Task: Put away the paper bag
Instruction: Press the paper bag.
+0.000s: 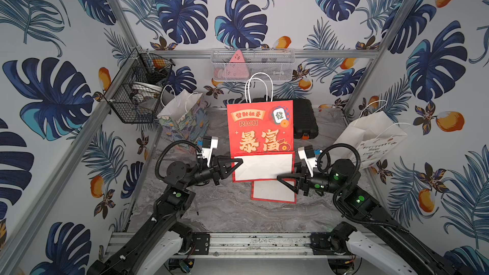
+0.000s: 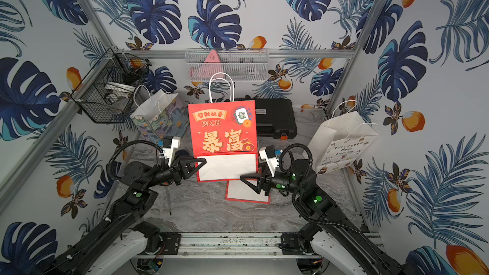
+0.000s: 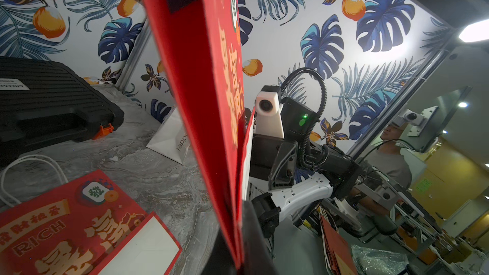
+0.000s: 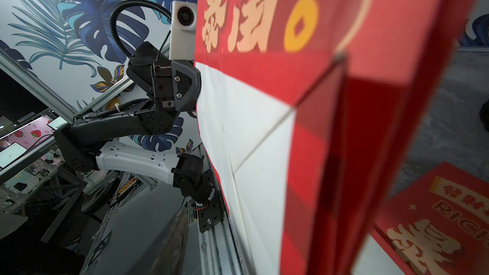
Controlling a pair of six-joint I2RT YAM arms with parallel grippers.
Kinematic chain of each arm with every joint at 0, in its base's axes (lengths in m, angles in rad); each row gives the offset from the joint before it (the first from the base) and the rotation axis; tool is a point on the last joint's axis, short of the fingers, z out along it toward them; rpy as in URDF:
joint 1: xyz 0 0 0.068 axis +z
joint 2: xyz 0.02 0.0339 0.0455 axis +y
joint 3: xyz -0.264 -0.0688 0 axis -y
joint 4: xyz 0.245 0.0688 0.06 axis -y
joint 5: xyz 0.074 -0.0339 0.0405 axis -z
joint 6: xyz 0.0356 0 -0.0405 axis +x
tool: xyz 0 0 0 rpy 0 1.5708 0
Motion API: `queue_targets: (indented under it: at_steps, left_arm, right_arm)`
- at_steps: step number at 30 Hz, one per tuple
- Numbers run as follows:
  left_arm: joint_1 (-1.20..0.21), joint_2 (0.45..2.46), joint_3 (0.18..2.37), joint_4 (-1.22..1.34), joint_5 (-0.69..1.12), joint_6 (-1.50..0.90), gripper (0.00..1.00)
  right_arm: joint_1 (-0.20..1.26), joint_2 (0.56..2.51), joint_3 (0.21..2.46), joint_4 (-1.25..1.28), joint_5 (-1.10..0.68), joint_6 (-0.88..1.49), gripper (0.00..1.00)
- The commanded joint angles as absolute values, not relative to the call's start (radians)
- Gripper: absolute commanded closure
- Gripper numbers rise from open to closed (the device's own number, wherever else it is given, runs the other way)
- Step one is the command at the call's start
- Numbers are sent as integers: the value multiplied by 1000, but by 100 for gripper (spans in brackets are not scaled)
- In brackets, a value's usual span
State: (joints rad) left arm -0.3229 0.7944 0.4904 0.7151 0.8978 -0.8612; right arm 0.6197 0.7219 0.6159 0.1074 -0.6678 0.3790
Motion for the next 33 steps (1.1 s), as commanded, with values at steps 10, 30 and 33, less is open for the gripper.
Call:
queue_targets:
  at_steps: [10, 30, 33]
  left_arm:
    - [-322, 792, 492, 674, 973, -801, 100]
    - [-324, 726, 554, 290, 986, -552, 100]
    - [-324, 727, 560, 252, 989, -523, 100]
  right_arm:
    - [620, 729, 637, 276, -635, 419, 54]
    - [619, 744, 705, 272, -530, 350, 62]
    - [614, 753, 736, 247, -502, 341, 99]
